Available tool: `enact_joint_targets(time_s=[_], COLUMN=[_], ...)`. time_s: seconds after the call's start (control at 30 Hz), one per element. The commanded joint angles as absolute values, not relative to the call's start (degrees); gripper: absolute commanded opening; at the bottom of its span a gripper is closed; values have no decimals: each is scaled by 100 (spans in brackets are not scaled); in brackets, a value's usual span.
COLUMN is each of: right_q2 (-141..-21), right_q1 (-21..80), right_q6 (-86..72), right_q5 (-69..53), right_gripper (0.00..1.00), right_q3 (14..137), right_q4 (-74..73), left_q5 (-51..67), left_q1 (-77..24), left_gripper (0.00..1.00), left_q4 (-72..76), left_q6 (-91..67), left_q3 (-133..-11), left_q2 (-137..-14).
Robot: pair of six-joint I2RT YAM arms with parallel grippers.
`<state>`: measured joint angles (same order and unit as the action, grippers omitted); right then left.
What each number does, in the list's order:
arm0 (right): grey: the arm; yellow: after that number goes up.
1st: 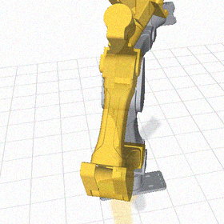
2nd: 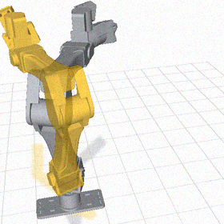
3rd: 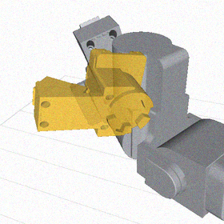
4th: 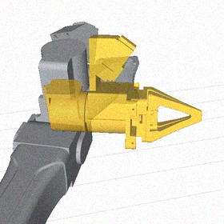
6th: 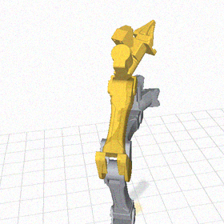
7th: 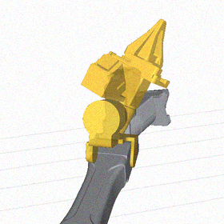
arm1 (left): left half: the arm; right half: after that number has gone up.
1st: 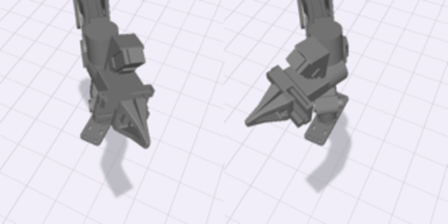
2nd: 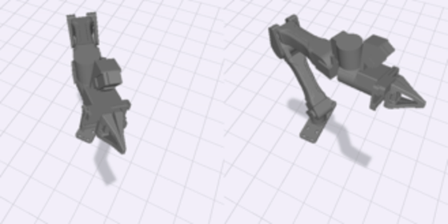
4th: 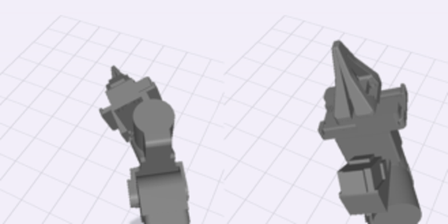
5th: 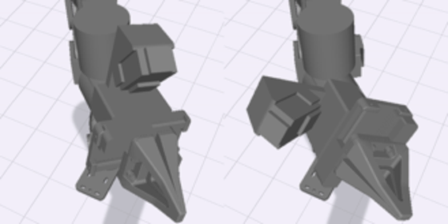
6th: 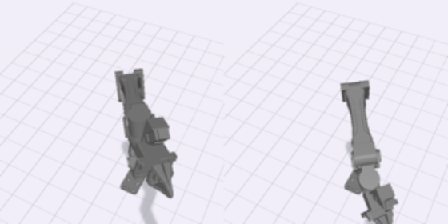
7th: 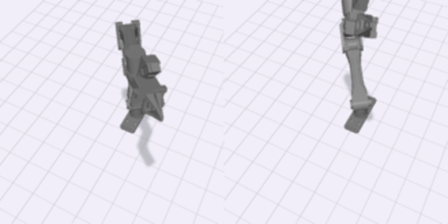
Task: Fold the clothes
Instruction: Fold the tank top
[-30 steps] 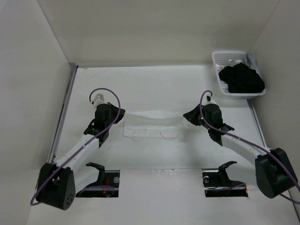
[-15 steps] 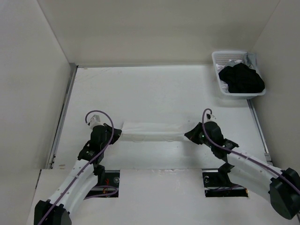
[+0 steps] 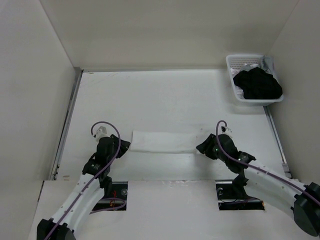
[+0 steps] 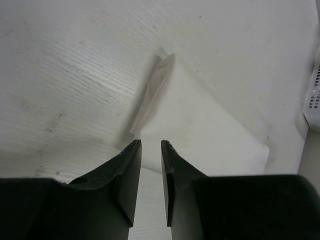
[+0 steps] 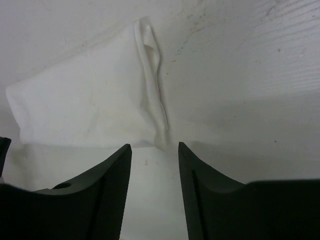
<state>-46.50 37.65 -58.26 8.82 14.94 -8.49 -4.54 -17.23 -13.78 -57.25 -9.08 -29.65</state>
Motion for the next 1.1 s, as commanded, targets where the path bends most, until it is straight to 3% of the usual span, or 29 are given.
enact_joint_targets(time_s=[0.0,0.13,0.3,0.57,0.7,0.83,1.07], right_q2=[-4596,-5464,-6248,-6933,-7234,-6183,-4000], right_q1=[3819,3372,3125,2940,2870,2790,2930], right_q6=[-5679,-5318,-5317,-5906,-6161,-6205,-5451], right_q5=[1248,880,221,-404,-431,69,861], right_gripper=[52,58,57,33,10,3,3], right_q3=[1740,1810,1811,1442,1328,1099,1932], right_q4=[-889,-81,922,1880,2434,2112,-735], left_q5=[-580,-956,-1520,-1591,-1547,-1529,-1503], left_q1=[-2015,-3016,-3888,-3880,-3889,-4029,-4188], left_gripper=[21,20,20,20,21,21,22], left_q4=[-1109,-240,369,580,905,1046,1274], left_q6=[-5581,-5660,-5731,-5572,-5520,-5484,-5484], left_q3=[-1449,-1722,-1968,-2136,-2127,-2118,-2127], left_q2=[-3144,-4225,-4948,-4992,-5124,-5282,-5537])
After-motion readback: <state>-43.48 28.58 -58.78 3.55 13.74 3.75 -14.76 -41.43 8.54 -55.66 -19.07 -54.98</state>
